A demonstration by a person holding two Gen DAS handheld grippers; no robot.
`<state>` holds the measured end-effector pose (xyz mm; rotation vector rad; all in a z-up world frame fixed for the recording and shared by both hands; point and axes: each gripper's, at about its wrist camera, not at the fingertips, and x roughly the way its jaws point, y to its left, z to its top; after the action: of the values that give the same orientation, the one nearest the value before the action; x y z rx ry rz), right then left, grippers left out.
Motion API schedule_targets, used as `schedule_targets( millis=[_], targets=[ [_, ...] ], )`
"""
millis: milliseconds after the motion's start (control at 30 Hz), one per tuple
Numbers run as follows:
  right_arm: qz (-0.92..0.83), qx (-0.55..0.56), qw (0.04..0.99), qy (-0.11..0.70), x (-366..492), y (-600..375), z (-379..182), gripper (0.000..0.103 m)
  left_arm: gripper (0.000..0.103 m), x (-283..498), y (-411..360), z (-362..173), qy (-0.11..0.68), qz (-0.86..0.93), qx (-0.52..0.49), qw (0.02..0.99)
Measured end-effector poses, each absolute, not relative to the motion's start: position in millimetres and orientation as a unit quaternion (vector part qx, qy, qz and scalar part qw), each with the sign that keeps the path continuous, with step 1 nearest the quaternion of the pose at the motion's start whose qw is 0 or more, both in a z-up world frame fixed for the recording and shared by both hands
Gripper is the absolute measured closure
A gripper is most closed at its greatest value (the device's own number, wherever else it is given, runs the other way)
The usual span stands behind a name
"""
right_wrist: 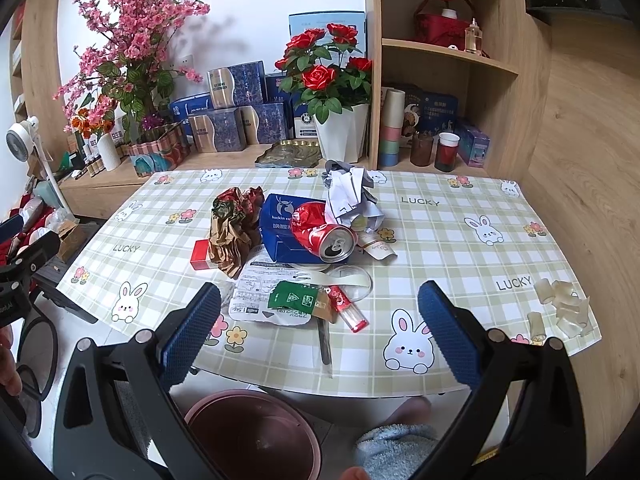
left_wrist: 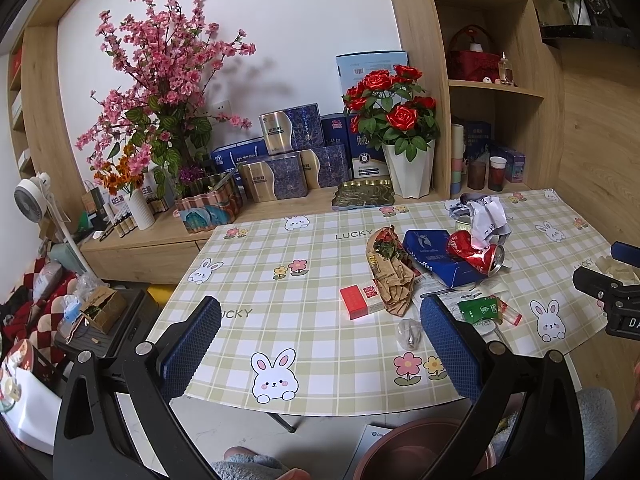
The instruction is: Collect trash
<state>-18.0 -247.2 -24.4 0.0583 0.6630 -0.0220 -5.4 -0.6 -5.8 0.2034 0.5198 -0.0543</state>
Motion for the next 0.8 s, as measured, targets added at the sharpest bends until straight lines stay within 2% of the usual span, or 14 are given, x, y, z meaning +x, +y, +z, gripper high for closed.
schedule_targets(
  millis=[800],
  targets=[
    [-0.011,0.028,0.945,0.326,-17.9,-248.2,-22.9,0.006,0.005,-3.1,-0.4,-3.7,0.261,-0.028,0.097,0.96]
  ],
)
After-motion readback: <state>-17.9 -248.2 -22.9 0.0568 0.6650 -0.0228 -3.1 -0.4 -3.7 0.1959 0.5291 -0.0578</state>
